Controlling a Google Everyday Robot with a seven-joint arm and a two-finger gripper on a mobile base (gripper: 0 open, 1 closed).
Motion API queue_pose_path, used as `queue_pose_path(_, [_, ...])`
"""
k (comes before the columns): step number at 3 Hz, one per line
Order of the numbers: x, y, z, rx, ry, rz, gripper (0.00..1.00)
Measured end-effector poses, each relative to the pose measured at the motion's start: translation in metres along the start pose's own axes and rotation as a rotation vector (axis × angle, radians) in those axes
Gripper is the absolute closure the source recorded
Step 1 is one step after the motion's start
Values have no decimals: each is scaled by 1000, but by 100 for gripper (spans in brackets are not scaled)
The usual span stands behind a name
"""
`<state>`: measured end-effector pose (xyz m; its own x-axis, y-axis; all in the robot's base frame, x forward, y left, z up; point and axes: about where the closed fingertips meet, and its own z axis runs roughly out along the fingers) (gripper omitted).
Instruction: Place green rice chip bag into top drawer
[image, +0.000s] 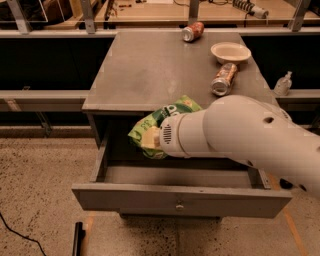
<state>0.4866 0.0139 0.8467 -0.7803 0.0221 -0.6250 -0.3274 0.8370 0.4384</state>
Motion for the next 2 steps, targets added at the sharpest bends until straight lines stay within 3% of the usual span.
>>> queue_pose_path(2, [-15,-13,9,13,-20,-25,12])
